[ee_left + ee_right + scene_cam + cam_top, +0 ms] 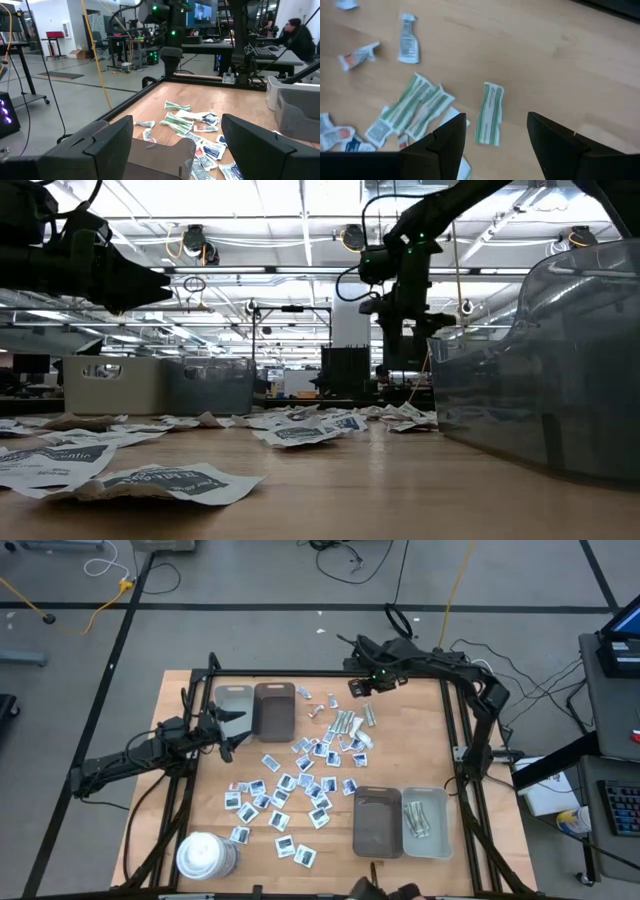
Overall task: Pick & Place First Aid Supplies
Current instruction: Put the white bandage pack into the bottom gray bin
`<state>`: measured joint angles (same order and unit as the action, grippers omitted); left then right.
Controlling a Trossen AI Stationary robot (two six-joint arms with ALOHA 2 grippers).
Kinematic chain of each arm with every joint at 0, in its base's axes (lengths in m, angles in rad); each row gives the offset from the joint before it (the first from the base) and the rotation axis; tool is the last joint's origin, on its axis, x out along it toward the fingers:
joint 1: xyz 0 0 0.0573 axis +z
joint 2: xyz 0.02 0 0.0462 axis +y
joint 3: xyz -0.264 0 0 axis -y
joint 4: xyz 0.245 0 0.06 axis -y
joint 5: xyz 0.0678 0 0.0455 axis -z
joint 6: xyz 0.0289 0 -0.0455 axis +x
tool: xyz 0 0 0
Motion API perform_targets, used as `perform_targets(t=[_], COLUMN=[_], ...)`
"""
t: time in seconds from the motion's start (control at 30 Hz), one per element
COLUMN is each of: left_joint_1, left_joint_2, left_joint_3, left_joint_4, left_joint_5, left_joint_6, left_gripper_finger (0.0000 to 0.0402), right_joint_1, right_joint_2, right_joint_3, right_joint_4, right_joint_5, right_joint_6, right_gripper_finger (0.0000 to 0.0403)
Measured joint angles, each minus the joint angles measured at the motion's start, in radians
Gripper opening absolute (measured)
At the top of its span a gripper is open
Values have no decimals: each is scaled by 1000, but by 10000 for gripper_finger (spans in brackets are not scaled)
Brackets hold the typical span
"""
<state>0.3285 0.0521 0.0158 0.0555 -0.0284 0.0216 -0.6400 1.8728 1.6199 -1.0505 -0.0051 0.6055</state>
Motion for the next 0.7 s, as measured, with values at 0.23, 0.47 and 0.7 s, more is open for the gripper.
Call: perform_targets(t=[0.23,0.47,0.7], left_joint_1=[0,0,0], left_joint_2=[0,0,0], left_joint_3=[0,0,0], left_joint_4=[0,0,0], left_joint_5=[0,0,0], left_joint_6=[0,0,0], left_gripper_finger=[306,306,306], right_joint_1=[41,59,60], right_joint_2=[89,126,127], right_joint_3=[-1,-54,-146], right_joint_4=[11,71,148], right_joint_5=[1,8,4], right_joint_6=[3,43,69], right_gripper_finger=[208,208,208])
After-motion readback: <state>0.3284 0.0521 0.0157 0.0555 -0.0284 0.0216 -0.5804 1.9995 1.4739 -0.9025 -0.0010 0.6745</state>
